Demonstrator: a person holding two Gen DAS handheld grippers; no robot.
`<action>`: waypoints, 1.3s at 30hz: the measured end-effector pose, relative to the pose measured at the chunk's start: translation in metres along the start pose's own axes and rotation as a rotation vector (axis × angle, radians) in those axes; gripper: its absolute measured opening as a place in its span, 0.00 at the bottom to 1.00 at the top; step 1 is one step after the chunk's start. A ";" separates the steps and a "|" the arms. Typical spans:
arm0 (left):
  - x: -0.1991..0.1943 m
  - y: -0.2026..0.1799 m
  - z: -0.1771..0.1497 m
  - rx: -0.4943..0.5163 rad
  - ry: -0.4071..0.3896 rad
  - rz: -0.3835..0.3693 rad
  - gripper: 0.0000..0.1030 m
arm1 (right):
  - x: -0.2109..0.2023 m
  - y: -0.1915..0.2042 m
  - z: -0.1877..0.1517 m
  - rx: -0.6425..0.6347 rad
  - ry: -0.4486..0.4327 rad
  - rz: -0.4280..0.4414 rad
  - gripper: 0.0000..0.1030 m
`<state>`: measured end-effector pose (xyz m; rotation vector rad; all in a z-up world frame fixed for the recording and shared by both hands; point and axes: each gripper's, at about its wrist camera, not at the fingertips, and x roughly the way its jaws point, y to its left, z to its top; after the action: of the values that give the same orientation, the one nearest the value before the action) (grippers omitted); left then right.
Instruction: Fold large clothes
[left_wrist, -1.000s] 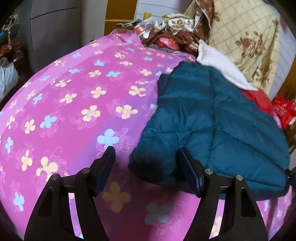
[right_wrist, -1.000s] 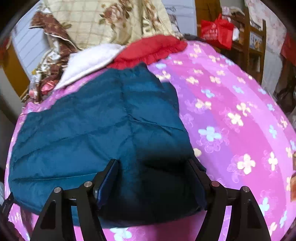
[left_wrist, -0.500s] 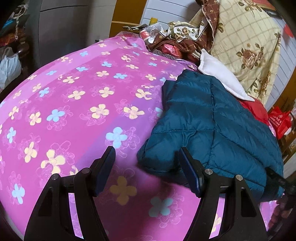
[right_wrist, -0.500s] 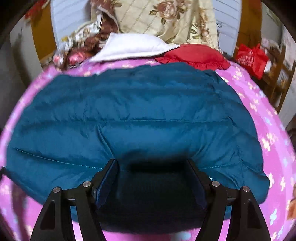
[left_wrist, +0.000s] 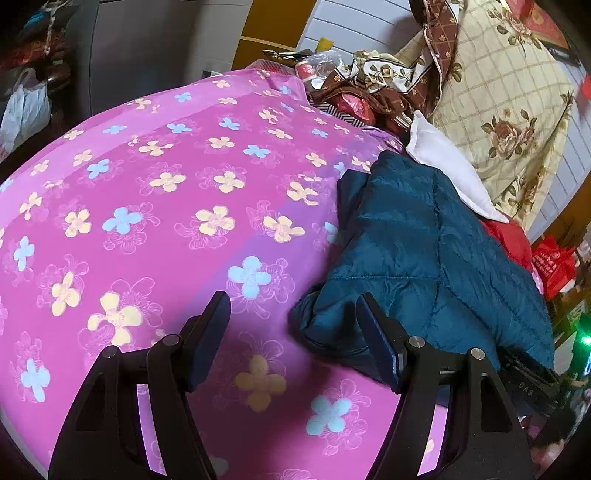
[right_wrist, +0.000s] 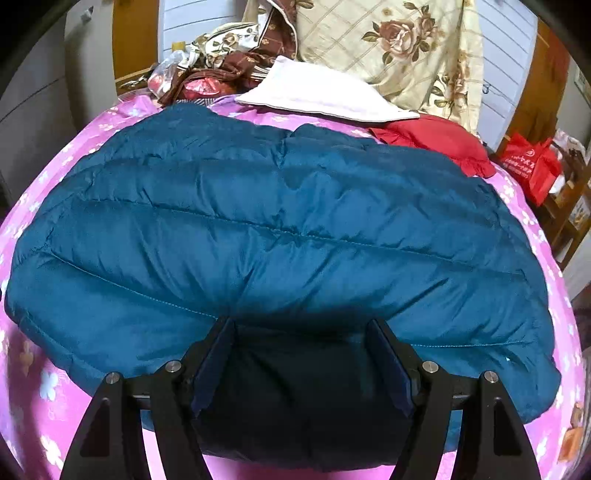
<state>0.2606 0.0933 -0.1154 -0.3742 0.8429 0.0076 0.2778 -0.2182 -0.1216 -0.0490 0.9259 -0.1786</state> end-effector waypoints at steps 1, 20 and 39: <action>-0.001 0.000 0.000 -0.002 -0.001 -0.005 0.69 | -0.004 -0.002 0.000 0.007 0.000 0.016 0.70; -0.093 -0.052 -0.070 0.198 -0.043 -0.027 0.69 | -0.118 -0.097 -0.142 0.205 -0.087 0.047 0.70; -0.141 -0.126 -0.143 0.450 0.012 0.037 0.69 | -0.138 -0.130 -0.183 0.305 -0.136 0.122 0.70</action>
<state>0.0817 -0.0511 -0.0580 0.0643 0.8363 -0.1475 0.0335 -0.3159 -0.1076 0.2740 0.7555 -0.1989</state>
